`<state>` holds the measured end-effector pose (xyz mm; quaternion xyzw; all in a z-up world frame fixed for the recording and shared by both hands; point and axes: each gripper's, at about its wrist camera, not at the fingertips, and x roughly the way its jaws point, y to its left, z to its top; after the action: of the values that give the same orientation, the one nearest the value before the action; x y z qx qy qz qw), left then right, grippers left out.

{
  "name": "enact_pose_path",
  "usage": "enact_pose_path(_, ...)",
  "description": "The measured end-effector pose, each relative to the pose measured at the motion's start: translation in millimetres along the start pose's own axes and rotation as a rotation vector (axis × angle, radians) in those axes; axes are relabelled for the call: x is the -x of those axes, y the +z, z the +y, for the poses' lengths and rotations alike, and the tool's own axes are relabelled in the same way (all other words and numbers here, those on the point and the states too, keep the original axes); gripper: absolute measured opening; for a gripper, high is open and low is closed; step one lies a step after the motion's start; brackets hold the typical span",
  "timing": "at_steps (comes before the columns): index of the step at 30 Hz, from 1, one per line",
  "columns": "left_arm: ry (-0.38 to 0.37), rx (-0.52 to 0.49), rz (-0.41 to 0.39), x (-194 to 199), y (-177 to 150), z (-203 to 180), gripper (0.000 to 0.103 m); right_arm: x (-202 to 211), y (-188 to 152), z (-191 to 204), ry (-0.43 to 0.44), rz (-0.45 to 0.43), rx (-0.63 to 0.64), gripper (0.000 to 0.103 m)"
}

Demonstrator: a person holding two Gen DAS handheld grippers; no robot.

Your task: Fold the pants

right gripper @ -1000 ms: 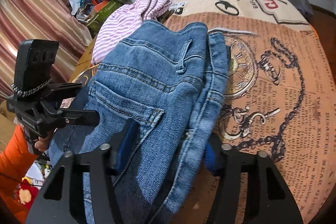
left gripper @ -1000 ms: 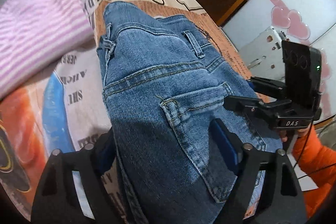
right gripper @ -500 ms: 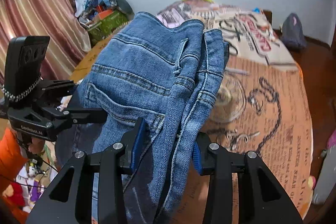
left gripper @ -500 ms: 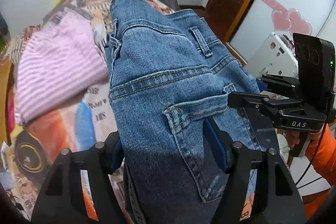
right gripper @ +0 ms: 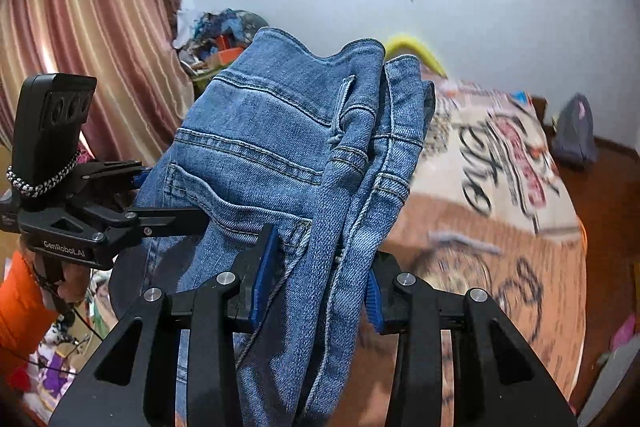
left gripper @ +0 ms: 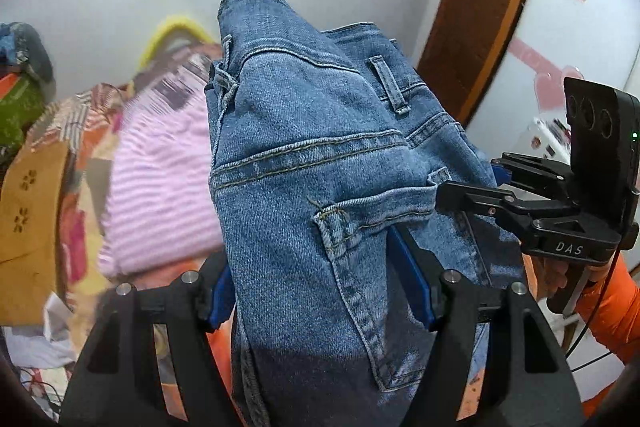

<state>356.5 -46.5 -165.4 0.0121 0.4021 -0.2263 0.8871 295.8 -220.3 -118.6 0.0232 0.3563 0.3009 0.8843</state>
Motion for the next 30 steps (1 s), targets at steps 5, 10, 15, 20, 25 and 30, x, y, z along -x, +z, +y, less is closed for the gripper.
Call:
enact_pose_path(5,0.027,0.024,-0.032,7,18,35,0.069,-24,30,10,0.017,-0.035,0.048,0.035)
enact_pose_path(10,0.042,0.048,-0.057,2,40,73,0.069,-55,56,15,0.037,-0.058,0.067,0.035)
enact_pose_path(15,0.057,0.067,-0.063,-16,58,107,0.069,-93,79,15,0.037,-0.063,0.068,0.035)
enact_pose_path(20,0.056,0.090,-0.058,-44,75,144,0.069,-132,99,5,0.053,-0.055,0.031,0.035)
enact_pose_path(25,0.054,0.115,-0.024,-87,80,181,0.069,-174,106,-8,0.062,-0.026,0.005,0.035)
enact_pose_path(30,0.036,0.175,0.036,-138,76,215,0.069,-225,100,-22,0.034,0.033,0.004,0.035)
